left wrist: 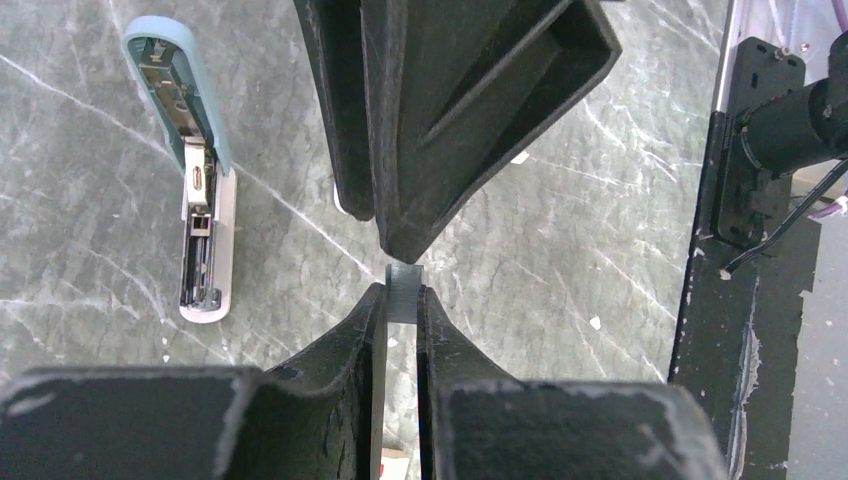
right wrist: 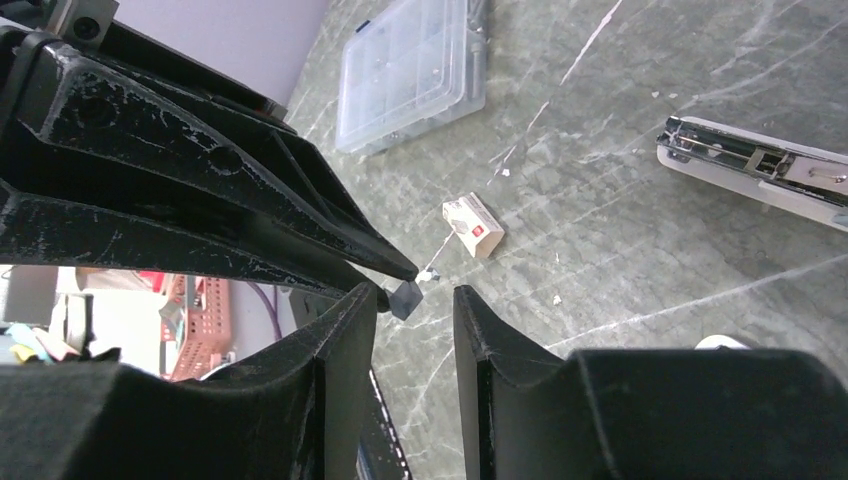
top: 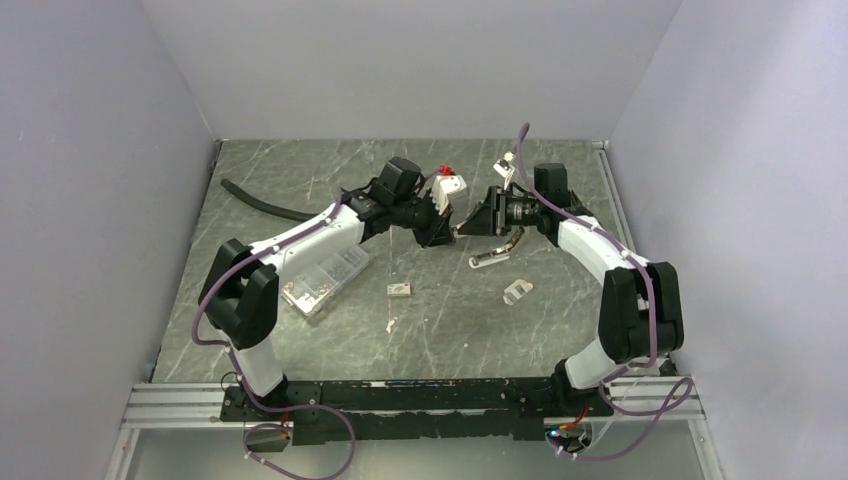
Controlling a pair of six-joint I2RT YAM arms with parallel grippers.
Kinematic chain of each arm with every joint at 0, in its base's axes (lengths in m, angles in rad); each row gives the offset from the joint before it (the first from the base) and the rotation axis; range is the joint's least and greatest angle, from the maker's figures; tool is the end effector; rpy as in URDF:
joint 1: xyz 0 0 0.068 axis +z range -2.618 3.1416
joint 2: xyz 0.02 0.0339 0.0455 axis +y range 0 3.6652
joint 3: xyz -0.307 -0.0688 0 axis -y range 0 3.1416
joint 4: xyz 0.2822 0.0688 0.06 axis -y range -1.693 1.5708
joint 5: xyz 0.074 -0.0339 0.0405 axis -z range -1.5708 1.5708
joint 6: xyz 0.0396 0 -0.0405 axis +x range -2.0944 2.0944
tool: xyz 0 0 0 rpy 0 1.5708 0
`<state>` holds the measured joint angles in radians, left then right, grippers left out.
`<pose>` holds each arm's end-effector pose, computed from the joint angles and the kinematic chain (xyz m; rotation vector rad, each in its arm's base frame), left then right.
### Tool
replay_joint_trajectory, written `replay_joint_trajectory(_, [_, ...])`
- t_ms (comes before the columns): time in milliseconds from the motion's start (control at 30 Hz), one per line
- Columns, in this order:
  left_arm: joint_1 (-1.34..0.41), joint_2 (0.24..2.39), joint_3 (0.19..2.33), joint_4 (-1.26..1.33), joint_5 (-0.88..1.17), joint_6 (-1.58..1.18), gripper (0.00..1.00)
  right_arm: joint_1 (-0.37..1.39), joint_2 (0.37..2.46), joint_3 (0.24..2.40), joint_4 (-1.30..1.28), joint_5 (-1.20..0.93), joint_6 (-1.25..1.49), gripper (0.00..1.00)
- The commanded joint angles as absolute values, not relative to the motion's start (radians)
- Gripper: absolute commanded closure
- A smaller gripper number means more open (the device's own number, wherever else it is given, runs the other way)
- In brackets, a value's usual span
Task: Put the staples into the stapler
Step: Pick up the staple from the center of the board.
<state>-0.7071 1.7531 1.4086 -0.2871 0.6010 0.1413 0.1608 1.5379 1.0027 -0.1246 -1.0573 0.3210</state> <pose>0.3258 -0.3078 0.3136 1.2294 1.8758 -0.9731 0.3470 0.0912 0.2707 -0.4308 2.1409 1.4363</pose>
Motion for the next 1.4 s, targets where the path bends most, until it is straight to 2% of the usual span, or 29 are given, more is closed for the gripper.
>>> replay_joint_trajectory(0, [-0.718,1.734,1.447,-0.301,0.564,0.17,0.84,0.154,1.548,0.992,-0.03,-1.125,0.37,0.63])
replay_joint_trajectory(1033, [-0.751,1.762,1.491,-0.328,0.46,0.219,0.83,0.166,1.65,0.966,0.075,-1.216,0.459,0.7])
replay_joint_trajectory(1367, [-0.765,1.78,1.494,-0.327,0.412,0.246,0.83,0.169,1.649,0.954,0.127,-1.237,0.506,0.77])
